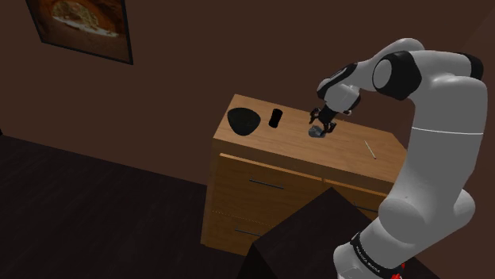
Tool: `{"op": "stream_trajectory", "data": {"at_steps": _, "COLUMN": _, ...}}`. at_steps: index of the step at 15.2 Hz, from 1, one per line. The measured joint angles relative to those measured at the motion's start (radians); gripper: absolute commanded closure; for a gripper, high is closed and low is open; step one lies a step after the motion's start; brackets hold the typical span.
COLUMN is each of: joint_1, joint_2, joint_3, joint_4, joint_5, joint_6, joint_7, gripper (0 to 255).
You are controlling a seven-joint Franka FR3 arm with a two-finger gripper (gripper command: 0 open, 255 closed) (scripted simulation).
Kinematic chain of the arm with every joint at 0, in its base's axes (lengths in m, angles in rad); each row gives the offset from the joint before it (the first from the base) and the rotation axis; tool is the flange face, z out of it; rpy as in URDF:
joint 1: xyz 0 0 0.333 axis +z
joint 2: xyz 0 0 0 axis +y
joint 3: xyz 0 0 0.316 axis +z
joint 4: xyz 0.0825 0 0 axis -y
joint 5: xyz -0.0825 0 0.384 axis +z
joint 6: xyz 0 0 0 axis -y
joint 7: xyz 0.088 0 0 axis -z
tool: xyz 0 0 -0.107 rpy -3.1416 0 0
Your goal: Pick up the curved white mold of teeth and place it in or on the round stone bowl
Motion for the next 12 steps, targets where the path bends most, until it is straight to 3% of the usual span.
{"op": "stream_trajectory", "data": {"at_steps": 5, "joint_1": -0.012, "joint_2": 0.056, "joint_3": 0.02, "joint_4": 0.015, "joint_5": 0.044, "joint_6": 0.033, "joint_7": 0.017, "gripper": 0}}
{"op": "stream_trajectory", "data": {"at_steps": 12, "joint_1": -0.014, "joint_2": 0.067, "joint_3": 0.026, "joint_4": 0.015, "joint_5": 0.053, "joint_6": 0.045, "joint_7": 0.014, "gripper": 0}}
